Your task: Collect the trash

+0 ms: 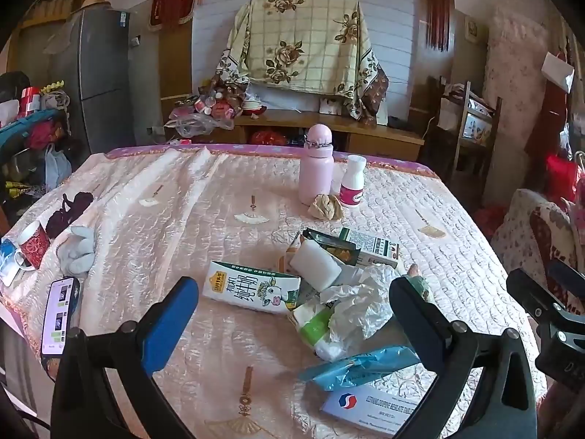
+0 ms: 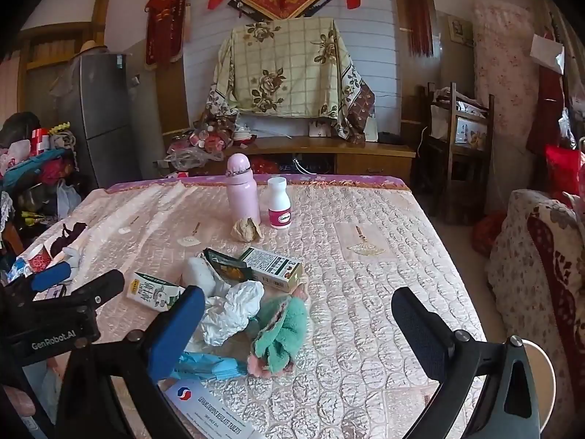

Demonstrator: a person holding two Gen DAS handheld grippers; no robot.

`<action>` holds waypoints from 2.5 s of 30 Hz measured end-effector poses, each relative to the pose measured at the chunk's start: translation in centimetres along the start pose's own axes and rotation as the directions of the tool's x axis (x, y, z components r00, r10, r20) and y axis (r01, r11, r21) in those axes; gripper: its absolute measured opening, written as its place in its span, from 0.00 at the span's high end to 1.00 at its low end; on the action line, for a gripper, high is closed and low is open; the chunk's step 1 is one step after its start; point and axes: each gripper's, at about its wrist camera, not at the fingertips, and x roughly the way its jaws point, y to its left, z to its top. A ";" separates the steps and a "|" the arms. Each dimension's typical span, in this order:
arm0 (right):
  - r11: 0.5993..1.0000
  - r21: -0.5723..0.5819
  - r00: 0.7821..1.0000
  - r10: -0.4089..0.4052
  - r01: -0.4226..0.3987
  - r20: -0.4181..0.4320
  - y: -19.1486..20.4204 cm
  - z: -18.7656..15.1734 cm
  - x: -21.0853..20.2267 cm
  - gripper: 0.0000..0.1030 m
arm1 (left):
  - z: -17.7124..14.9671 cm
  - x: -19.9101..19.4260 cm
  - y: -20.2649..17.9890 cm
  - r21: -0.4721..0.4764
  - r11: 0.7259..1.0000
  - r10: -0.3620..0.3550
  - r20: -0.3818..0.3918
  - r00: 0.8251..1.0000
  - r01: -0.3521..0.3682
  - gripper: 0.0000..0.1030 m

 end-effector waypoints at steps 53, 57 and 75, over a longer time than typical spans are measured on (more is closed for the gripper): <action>1.000 -0.011 0.999 -0.021 0.021 -0.044 -1.4 -0.5 1.2 0.00 | -1.0 1.4 1.1 -0.016 1.000 0.007 -0.046 0.999 -0.008 0.00; 1.000 -0.005 0.999 -0.022 0.022 -0.035 -1.7 -0.6 1.2 0.00 | -1.4 1.7 1.5 -0.013 1.000 0.010 -0.060 0.998 -0.010 0.00; 1.000 0.010 0.996 -0.028 0.029 -0.089 -3.0 -1.3 2.3 0.00 | -2.6 2.4 1.1 0.027 0.999 -0.015 -0.108 0.994 0.018 0.00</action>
